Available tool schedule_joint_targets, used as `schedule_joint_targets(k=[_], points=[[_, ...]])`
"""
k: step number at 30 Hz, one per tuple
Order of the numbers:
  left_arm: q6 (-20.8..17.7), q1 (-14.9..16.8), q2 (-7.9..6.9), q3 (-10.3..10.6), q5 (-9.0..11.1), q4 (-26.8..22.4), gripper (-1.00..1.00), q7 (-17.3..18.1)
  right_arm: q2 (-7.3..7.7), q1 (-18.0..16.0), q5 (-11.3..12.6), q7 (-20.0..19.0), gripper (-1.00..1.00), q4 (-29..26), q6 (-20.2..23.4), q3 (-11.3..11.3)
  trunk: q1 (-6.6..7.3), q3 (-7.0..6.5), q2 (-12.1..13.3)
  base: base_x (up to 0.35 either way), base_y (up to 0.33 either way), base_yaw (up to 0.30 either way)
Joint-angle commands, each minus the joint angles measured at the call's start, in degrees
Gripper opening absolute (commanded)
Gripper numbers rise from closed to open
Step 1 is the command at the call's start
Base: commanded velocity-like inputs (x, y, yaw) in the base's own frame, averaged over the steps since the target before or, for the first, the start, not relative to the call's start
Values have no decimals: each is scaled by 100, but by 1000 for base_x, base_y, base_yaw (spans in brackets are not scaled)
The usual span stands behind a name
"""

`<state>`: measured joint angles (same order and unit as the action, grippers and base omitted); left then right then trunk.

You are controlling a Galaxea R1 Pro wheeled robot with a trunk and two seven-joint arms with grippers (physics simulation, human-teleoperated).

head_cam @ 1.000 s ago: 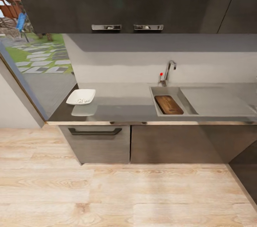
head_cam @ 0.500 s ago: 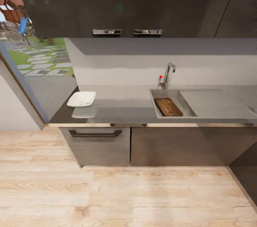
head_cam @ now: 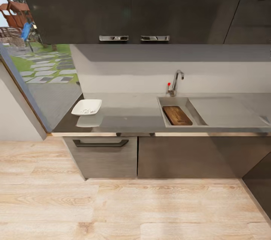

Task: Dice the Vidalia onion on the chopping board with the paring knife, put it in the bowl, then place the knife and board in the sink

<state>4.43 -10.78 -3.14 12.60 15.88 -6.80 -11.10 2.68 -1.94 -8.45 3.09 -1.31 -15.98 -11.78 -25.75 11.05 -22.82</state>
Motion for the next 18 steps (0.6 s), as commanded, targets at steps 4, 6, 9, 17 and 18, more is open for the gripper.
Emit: schedule_joint_targets(k=[4, 6, 9, 17, 18], points=[[5, -4, -2, 49, 55, -14, 100, -24, -10, -3, -61, 23, 100, 8, -20, -39, -3, -28, -9, 0, 0, 0], [5, -4, -2, 49, 55, -14, 100, -24, -10, -4, -61, 22, 100, 5, -20, -42, -3, -47, -9, 0, 0, 0], [5, -4, -2, 49, 55, -14, 100, -24, -5, -5, -61, 24, 100, 6, -20, -56, -3, -75, -9, 0, 0, 0], [5, -4, -2, 49, 55, -14, 100, -24, 6, -3, -61, 25, 100, 0, -20, -68, -3, -149, -9, 0, 0, 0], [5, -4, -2, 49, 55, -14, 100, -24, 7, -3, -62, 25, 100, 0, -20, -69, -3, -159, -9, 0, 0, 0]])
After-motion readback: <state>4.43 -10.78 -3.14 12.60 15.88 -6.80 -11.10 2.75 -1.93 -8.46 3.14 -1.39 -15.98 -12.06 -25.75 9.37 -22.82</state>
